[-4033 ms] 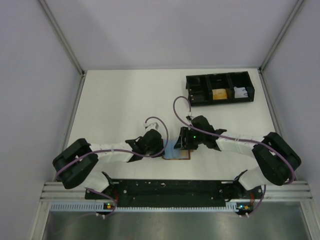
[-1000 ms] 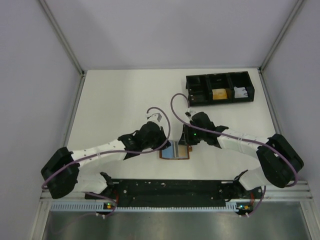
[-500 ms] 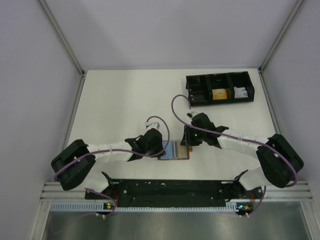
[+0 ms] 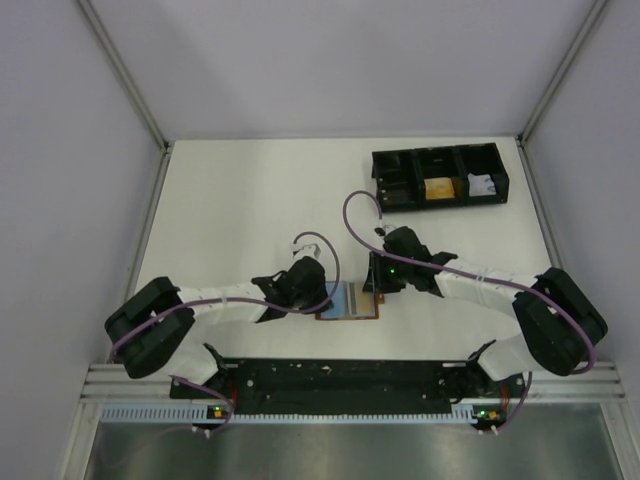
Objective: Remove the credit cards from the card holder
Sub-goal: Remove the credit card from the card holder.
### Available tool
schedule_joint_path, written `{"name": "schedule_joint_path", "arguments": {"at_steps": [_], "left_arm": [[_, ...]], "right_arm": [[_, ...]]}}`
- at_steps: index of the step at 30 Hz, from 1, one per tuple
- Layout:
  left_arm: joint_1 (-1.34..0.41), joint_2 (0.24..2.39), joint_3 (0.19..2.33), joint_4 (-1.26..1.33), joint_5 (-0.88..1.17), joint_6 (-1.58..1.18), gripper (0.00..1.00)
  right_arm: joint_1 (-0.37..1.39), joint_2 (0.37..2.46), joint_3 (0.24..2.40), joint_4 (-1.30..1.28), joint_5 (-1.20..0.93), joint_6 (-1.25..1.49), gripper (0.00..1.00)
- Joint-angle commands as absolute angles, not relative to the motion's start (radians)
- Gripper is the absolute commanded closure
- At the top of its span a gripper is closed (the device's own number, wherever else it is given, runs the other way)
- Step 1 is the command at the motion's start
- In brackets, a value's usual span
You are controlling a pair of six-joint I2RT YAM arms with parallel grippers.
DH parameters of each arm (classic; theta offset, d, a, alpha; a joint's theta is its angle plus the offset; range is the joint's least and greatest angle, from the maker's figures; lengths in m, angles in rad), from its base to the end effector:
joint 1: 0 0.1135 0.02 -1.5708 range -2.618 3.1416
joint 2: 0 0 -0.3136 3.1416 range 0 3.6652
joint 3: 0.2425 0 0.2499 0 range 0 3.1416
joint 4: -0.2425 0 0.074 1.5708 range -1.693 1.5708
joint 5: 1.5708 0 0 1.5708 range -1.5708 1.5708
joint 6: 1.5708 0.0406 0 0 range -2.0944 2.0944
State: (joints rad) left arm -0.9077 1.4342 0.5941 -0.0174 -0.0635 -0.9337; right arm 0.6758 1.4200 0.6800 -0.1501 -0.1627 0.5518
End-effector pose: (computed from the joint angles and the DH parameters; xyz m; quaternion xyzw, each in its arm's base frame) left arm 0.1613 -0.2024 0.1970 -0.0233 0.9364 -0.2598 0.2349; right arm 0.2021 0.1704 0.2156 -0.0853 0.9360 0.2543 0.2279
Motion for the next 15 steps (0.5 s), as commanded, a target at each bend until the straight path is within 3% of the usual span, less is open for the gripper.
{"name": "schedule_joint_path", "arguments": {"at_steps": [1, 15], "left_arm": [[-0.908, 1.45, 0.583, 0.023, -0.064, -0.937, 1.0], [-0.908, 1.451, 0.581, 0.023, -0.066, -0.939, 1.0]], "right_arm": [[0.669, 1.404, 0.667, -0.12, -0.193, 0.545, 0.7], [0.669, 1.428, 0.672, -0.127, -0.184, 0.558, 0.7]]}}
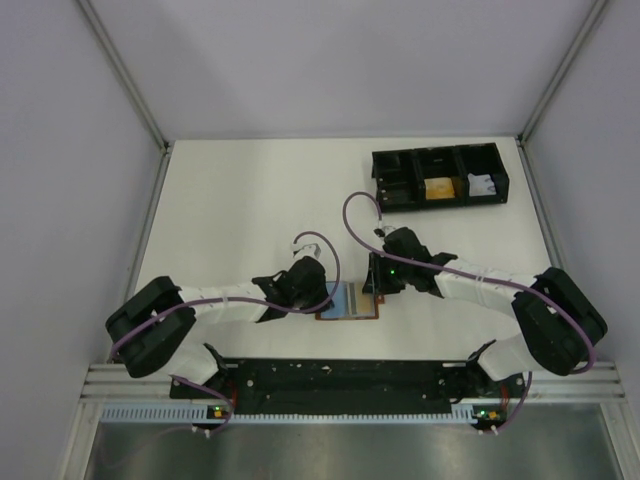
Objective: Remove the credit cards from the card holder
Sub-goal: Remove the credit card from the card holder.
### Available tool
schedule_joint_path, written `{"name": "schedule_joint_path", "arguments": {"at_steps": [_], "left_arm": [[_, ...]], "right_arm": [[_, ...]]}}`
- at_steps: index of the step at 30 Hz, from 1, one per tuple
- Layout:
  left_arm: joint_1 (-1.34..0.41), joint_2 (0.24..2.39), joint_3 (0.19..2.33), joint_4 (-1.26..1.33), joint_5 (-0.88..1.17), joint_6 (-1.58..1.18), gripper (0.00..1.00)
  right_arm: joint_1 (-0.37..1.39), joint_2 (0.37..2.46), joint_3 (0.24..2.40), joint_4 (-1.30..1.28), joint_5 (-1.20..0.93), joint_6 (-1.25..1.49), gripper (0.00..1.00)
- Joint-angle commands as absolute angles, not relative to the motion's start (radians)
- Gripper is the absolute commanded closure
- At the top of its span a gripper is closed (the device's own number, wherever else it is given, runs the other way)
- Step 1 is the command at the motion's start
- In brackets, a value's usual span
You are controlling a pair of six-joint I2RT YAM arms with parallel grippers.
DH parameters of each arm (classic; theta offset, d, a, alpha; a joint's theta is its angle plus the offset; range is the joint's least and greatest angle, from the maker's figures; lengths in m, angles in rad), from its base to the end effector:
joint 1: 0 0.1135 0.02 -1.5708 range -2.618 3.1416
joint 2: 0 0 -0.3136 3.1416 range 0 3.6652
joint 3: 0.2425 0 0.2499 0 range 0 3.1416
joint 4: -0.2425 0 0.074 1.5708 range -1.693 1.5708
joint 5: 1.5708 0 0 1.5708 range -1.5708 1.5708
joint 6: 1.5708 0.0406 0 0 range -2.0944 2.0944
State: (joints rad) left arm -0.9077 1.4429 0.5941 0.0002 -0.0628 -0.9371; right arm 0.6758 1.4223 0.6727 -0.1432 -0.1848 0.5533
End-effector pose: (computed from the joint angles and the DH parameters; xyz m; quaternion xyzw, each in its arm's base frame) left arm 0.1627 -0.2042 0.1962 -0.0248 0.9348 -0.2637 0.2367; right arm 0.2009 0.1706 0.2136 -0.0881 0.9354 0.2620 0.2204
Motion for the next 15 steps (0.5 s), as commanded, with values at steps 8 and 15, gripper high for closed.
{"name": "schedule_joint_path", "arguments": {"at_steps": [8, 15], "left_arm": [[-0.908, 1.457, 0.583, 0.026, -0.061, -0.939, 1.0], [-0.91, 1.459, 0.581, 0.028, -0.06, -0.94, 1.0]], "right_arm": [[0.669, 1.437, 0.673, -0.114, -0.216, 0.561, 0.7], [0.669, 1.422, 0.669, -0.083, -0.268, 0.574, 0.71]]}}
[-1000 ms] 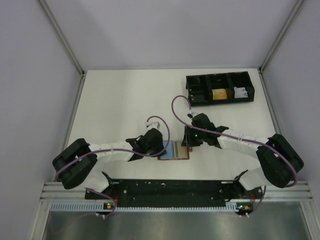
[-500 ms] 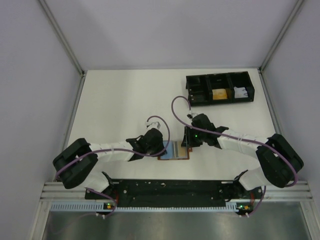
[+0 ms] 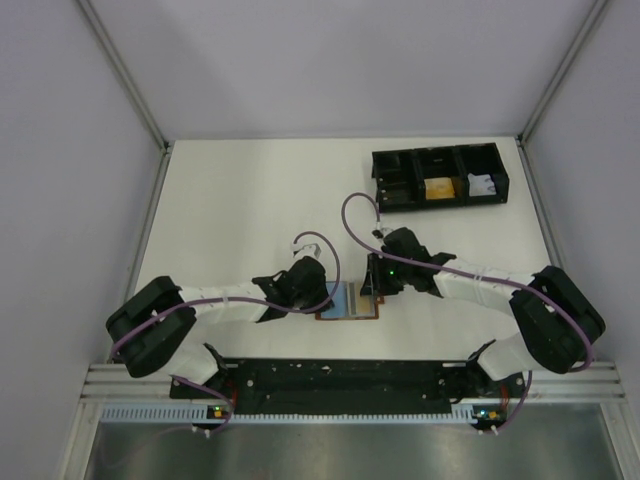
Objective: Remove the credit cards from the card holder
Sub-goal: Remove the credit card from the card holder.
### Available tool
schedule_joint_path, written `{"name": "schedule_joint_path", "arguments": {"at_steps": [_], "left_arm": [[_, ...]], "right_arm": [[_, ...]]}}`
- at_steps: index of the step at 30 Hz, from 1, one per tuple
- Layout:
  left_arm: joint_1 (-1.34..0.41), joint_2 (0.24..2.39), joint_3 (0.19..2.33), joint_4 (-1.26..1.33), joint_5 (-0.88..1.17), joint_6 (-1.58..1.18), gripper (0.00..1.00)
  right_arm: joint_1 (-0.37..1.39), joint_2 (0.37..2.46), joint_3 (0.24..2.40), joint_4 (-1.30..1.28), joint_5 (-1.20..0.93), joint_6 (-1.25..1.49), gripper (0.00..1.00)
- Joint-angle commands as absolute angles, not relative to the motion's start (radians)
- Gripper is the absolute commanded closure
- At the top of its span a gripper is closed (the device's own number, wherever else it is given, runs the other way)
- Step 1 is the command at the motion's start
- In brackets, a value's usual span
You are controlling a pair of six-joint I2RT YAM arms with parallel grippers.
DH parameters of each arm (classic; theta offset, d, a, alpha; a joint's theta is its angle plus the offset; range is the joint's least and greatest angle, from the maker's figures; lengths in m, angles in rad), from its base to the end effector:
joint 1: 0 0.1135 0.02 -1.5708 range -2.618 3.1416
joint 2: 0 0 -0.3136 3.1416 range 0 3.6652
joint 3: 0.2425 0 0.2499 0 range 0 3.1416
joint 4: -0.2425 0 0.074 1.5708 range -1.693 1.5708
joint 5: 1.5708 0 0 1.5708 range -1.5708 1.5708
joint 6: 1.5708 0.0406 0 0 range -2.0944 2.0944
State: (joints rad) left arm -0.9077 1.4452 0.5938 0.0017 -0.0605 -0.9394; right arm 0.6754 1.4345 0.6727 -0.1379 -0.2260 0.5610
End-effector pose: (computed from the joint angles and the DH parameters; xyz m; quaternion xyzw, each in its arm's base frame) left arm 0.1628 -0.2044 0.1957 -0.0255 0.9350 -0.2642 0.2352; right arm 0.2011 0.1728 0.2112 -0.0907 0.9346 0.2764 0.2049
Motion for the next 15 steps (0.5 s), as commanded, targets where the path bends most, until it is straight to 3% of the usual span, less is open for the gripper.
{"name": "schedule_joint_path", "arguments": {"at_steps": [1, 15], "left_arm": [[-0.91, 1.457, 0.581, 0.028, -0.06, -0.94, 1.0], [-0.91, 1.453, 0.575, 0.029, -0.063, -0.942, 1.0]], "right_arm": [[0.669, 1.414, 0.669, -0.077, -0.276, 0.574, 0.71], [0.669, 1.408, 0.683, -0.16, -0.167, 0.597, 0.71]]}}
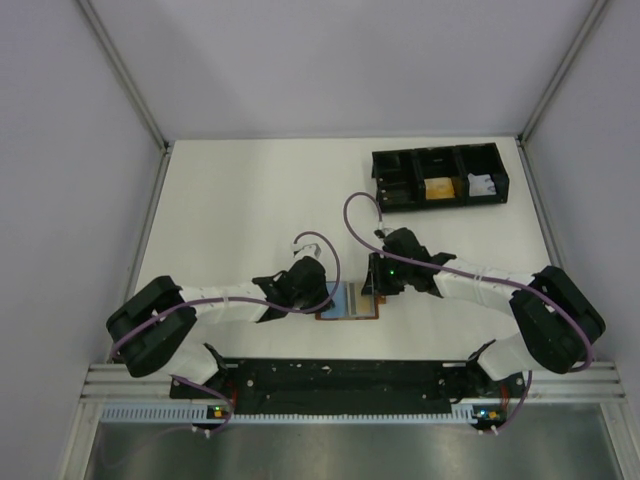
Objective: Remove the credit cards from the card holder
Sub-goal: Remove the credit card from the card holder.
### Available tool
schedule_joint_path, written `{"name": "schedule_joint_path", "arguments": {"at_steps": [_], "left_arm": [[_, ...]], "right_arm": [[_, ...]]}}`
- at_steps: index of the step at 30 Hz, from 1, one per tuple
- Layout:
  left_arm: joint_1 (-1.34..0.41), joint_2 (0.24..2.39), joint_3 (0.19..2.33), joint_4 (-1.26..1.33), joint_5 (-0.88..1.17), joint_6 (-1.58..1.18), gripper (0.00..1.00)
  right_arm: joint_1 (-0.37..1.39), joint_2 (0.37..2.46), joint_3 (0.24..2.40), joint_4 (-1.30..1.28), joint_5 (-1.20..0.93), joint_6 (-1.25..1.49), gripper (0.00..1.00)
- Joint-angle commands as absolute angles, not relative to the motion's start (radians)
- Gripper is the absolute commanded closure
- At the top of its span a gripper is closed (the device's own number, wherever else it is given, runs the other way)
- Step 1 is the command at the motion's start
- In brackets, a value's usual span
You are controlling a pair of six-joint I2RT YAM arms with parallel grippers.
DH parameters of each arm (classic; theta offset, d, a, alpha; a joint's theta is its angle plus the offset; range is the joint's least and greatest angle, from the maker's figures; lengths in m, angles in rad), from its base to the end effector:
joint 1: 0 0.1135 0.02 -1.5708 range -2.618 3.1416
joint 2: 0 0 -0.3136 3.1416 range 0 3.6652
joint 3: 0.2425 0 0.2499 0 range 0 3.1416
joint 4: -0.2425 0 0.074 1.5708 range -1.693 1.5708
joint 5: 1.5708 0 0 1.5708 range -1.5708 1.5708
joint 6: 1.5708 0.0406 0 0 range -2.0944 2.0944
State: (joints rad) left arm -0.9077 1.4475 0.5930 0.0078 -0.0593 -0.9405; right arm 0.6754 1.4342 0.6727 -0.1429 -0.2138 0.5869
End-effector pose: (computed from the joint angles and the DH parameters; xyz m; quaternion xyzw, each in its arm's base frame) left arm 0.1631 -0.2049 0.1954 -0.0258 0.9345 -0.2658 0.2354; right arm 0.2011 0.1721 0.2109 -0.0764 0.9371 0.2733 0.2031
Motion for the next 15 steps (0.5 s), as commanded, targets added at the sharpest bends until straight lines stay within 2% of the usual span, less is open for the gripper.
{"name": "schedule_joint_path", "arguments": {"at_steps": [1, 15], "left_arm": [[-0.908, 1.454, 0.577, 0.029, -0.063, -0.943, 1.0], [-0.91, 1.456, 0.578, 0.029, -0.061, -0.943, 1.0]], "right_arm": [[0.669, 1.408, 0.683, -0.163, -0.161, 0.597, 0.7], [0.669, 1.427, 0.687, -0.16, -0.176, 0.598, 0.7]]}}
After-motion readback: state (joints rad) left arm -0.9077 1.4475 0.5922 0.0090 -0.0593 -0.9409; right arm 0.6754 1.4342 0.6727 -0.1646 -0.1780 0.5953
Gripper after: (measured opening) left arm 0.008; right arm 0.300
